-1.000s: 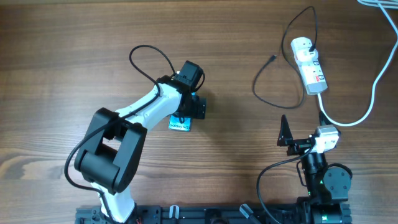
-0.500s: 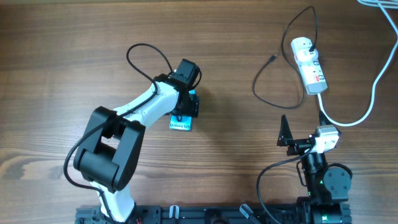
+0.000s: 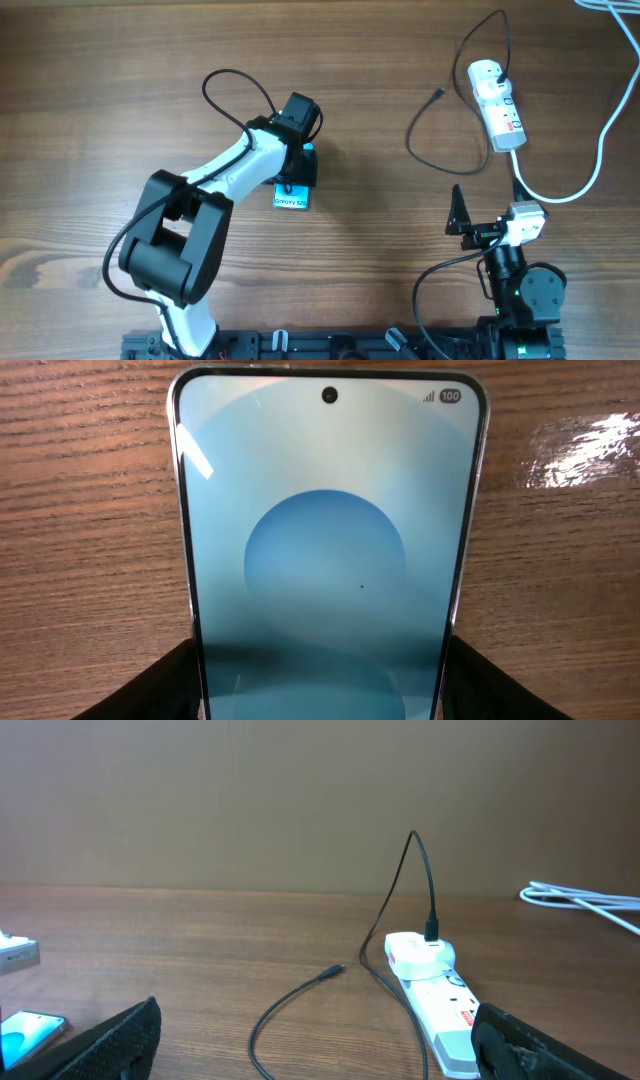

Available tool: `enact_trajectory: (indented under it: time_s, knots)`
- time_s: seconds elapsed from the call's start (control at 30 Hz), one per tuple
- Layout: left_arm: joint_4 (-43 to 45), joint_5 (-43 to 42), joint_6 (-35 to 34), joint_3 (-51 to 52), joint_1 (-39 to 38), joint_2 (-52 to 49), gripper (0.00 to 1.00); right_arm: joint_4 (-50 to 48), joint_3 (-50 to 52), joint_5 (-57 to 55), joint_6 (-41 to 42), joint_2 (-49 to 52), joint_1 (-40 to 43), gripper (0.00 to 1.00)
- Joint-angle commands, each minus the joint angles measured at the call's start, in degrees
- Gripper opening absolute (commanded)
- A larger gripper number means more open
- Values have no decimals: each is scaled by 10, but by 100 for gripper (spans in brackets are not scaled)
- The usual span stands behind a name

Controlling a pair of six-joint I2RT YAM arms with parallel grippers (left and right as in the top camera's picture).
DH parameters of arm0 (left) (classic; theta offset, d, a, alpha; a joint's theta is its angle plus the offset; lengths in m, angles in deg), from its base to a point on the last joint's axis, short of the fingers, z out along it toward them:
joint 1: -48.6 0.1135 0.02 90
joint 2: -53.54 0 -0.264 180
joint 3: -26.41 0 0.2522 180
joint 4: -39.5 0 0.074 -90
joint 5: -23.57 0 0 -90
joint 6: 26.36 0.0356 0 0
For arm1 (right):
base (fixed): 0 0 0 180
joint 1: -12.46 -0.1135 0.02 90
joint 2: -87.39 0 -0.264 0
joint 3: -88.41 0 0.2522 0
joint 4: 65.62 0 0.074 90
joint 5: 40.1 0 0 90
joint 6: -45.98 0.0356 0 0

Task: Plug charger to phone and switch on socket
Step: 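Lift the phone with the left gripper and tilt it upright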

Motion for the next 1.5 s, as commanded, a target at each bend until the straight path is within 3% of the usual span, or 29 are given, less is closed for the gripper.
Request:
enact_trajectory:
  time_s: [0.0,0.33,0.53,1.07,1.47]
  knots:
    - [-19,-34,-10,-26,2,-25,62,-3,1,-4,-2,-3,-2,100]
    - [-97,-34,-23,-100,2,-24,62,-2,1,-4,-2,-3,-2,100]
    - [-122,-82,-25,-131,2,7,62,-2,1,-4,-2,-2,-2,100]
    - [-217,-94,-30,-160,5,237,62,-2,1,-4,-1,-1,-2,100]
    - [-238,-140,-118,-160,57,274,57,-2,1,-4,-2,-1,-2,100]
